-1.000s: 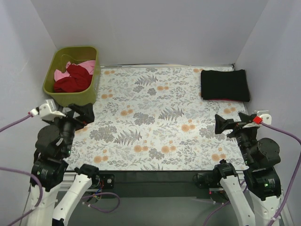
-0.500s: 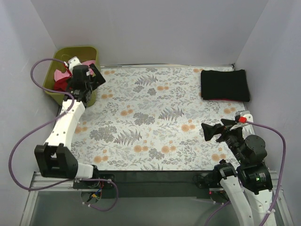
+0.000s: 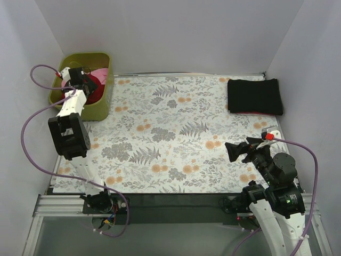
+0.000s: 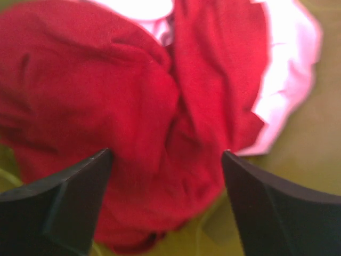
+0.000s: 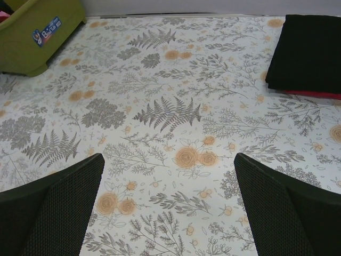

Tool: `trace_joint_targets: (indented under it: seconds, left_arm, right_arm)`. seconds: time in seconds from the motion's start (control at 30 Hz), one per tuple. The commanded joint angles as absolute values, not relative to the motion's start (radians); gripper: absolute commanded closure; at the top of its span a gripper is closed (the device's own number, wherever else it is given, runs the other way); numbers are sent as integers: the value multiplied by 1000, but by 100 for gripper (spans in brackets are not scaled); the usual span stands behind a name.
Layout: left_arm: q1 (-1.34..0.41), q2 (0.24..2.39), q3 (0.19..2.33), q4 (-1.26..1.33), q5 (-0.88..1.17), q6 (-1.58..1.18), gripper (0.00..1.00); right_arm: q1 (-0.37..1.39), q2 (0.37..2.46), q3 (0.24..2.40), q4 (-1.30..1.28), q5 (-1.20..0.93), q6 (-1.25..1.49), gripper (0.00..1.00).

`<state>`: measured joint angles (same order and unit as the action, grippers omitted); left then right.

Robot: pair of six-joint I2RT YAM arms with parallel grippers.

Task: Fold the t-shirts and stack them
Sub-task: Grab the tshirt from the pile, then move the tshirt to the center of the board

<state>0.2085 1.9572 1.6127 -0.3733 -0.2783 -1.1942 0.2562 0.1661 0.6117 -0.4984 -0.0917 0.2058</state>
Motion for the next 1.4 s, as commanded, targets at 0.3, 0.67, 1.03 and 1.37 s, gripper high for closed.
trace_joint_targets:
  seconds: [0.3, 0.67, 1.03, 1.37]
  left_arm:
    - [218, 1984, 1710, -318, -192, -1154, 100]
    - [161, 1657, 1796, -299, -109, -1170, 100]
    - [-194, 1523, 1850, -290, 102, -1138, 100]
    - [-653, 1533, 1876, -291, 368, -1198, 100]
  right_arm:
    - [261, 176, 611, -471, -136, 204, 2]
    - [262, 195, 637, -476, -170, 209, 2]
    - [262, 187, 678, -492, -179, 221, 2]
    - [262, 206, 739, -494, -129, 189, 2]
